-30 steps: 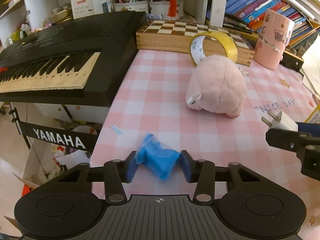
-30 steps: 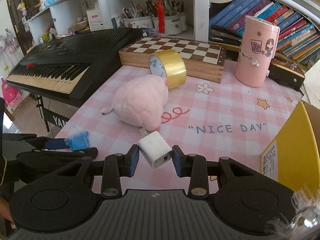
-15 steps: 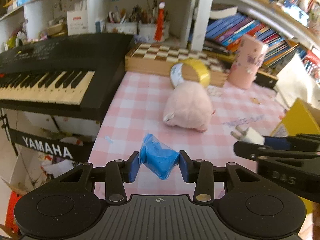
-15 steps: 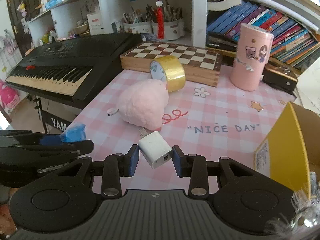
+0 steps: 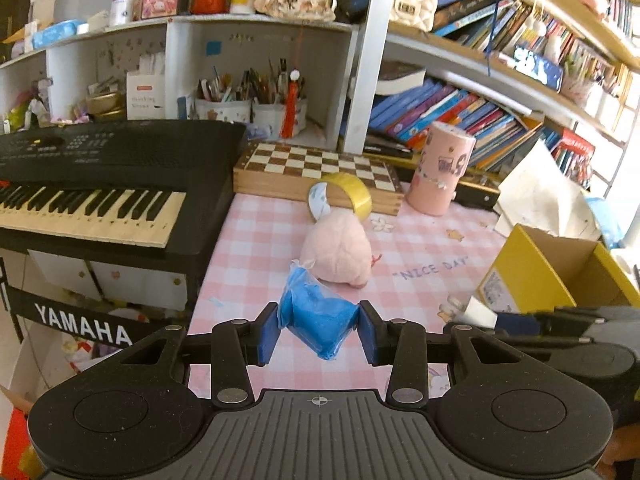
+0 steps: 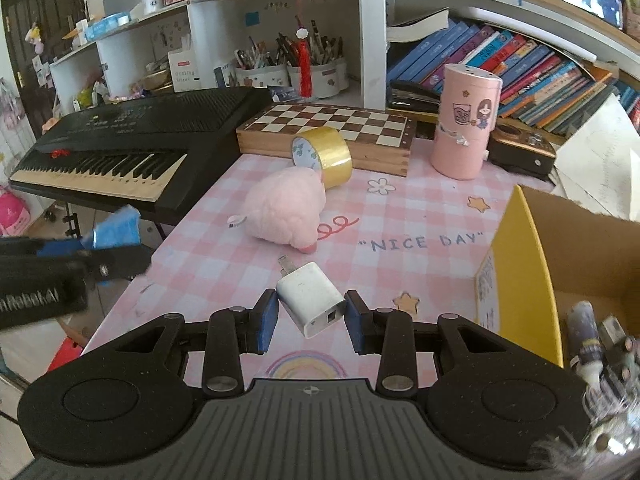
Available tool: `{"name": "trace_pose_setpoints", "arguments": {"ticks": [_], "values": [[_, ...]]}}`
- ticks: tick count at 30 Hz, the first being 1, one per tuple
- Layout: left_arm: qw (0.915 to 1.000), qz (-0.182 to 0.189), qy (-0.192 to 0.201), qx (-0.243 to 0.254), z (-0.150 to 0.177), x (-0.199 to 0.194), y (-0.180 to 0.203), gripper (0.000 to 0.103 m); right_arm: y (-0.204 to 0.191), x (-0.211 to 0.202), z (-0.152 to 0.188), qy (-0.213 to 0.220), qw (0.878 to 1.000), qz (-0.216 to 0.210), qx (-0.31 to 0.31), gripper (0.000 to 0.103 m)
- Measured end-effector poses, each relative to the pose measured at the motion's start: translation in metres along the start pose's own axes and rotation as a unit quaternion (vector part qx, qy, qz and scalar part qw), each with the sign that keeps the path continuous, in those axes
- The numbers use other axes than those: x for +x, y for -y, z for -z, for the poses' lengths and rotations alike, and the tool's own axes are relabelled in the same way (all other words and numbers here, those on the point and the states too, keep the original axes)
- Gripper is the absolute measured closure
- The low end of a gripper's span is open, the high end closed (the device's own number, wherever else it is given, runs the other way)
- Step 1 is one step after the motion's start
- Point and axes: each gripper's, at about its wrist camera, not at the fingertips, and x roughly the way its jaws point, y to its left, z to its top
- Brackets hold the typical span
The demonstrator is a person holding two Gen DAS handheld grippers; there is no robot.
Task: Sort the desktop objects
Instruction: 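Grasp the blue soft object with the left tool, then carry the white charger plug and blue object toward the yellow box with both tools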
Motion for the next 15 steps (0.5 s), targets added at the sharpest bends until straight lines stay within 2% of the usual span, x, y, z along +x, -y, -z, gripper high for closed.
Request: {"name": "trace_pose_setpoints", "arguments": {"ticks": [15], "values": [[0.9998, 0.017, 0.0, -0.007, 0.04, -0.058, -0.017, 0.064, -0.042, -0.046, 0.041, -0.003, 1.0, 0.004, 0.013, 0.069]]}}
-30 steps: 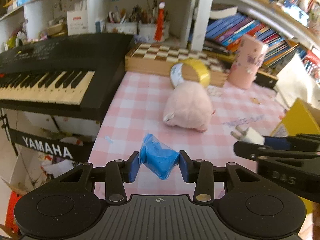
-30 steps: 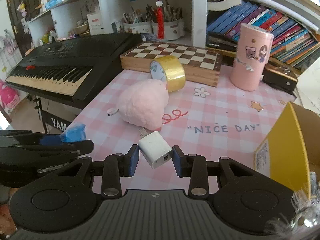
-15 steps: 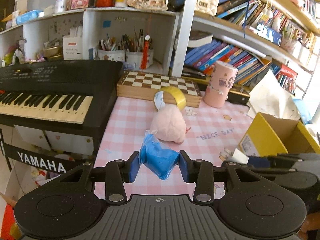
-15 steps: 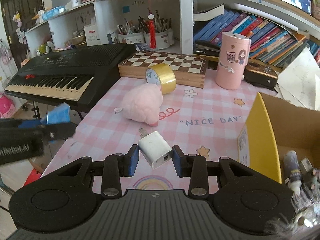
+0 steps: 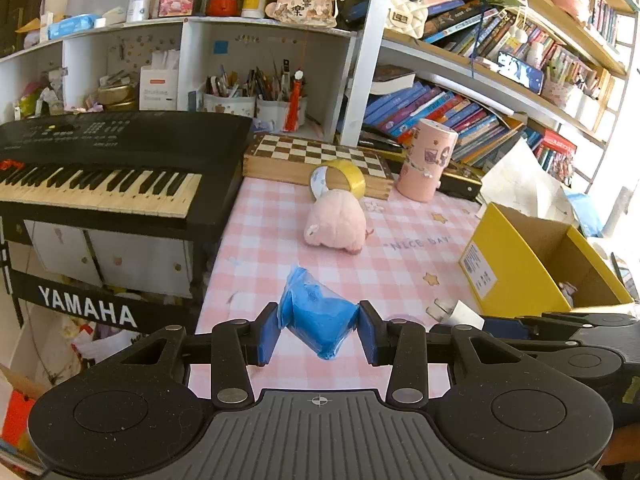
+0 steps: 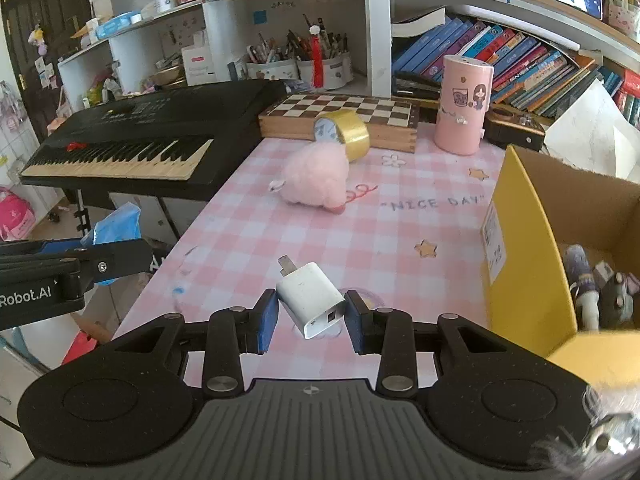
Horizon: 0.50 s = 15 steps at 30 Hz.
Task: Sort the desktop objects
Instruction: 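Carry the white charger plug and blue object toward the yellow box with both tools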
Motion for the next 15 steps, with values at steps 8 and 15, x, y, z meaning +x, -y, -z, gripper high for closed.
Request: {"name": "trace_pose_setpoints", "arguments": {"ticks": [8, 15], "values": [[0.9999, 0.01, 0.0, 0.006, 0.02, -0.029, -0.005, 0.064, -0.017, -0.025, 0.022, 0.004, 1.0, 0.007, 0.013, 0.069], [0.9995, 0.024, -0.003, 0.019, 0.033, -0.045, -0.003, 0.064, -0.025, -0.043, 0.043, 0.002, 1.0, 0.015, 0.027, 0.069]]}}
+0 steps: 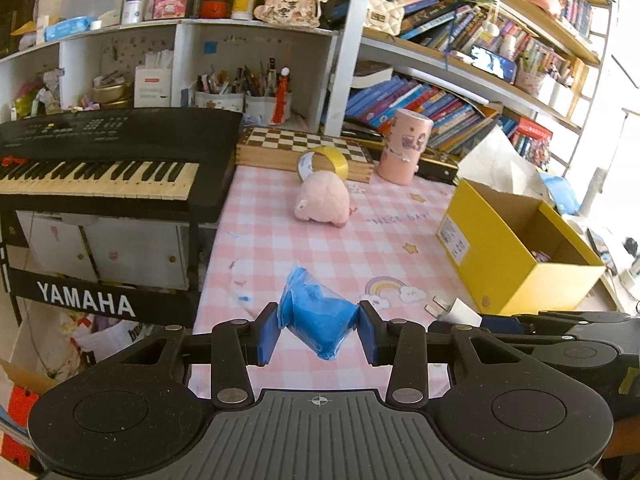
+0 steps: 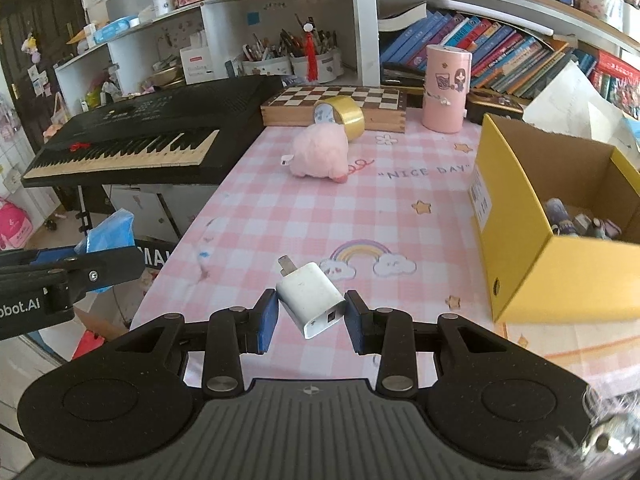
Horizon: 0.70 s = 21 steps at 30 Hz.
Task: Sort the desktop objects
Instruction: 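Carry the white charger plug and blue object toward the yellow box with both tools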
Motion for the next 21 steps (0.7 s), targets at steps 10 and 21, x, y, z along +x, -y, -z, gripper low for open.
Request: {"name": "trace_pose_setpoints", "arguments": {"ticks": [10, 21], "values": [[0.9993, 0.025, -0.01, 0.025, 0.013, -0.013, 0.008, 0.064, -0.002, -0.02, 0.028, -0.007, 0.999, 0.018, 0.032, 0.069], [0.9964, 0.068, -0.021, 0.046, 0.021, -0.012, 0.027, 0.064, 0.008, -0.039, 0.046, -0.014, 0.997, 0.045, 0.06, 0.069]]}}
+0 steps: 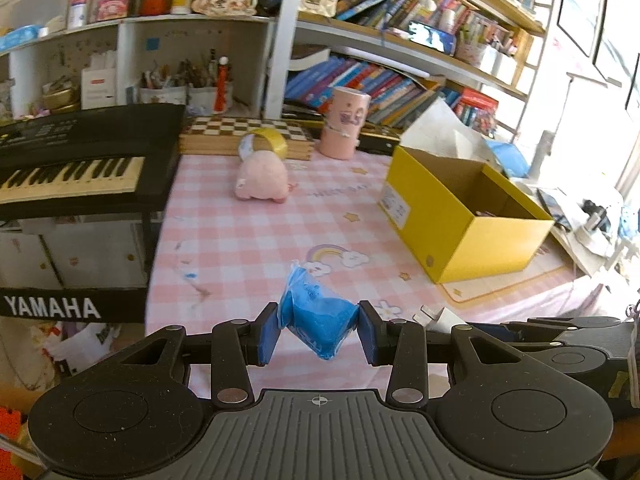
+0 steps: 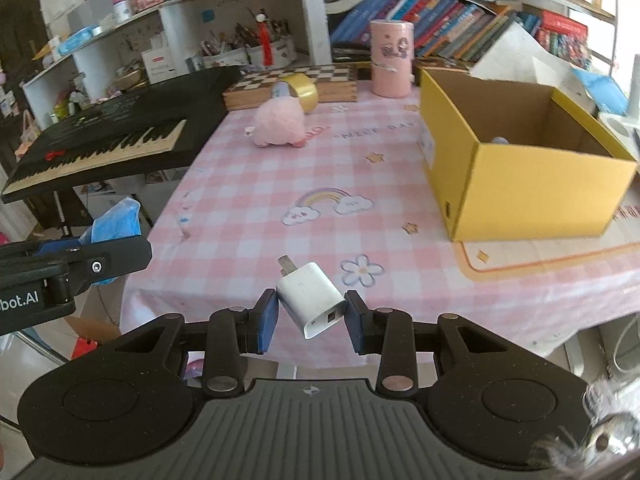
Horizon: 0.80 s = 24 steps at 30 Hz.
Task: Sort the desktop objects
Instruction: 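Carry the white charger plug and blue object toward the yellow box with both tools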
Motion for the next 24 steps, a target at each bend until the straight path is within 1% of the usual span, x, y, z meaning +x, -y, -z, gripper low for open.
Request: {"name": "trace_pose_setpoints", "arguments": {"ticks": [12, 24], "values": [[0.999, 0.038, -0.018, 0.016, 0.005, 0.011, 0.022, 0.064, 0.02, -0.014, 0.016, -0.009, 0.999, 0.03, 0.024, 0.069], [0.9944, 0.082, -0.035, 0.057, 0.002, 0.03, 0.059, 0.064, 0.053, -0.031, 0.031, -0.005, 0.995, 0.066, 0.07, 0.069]]}}
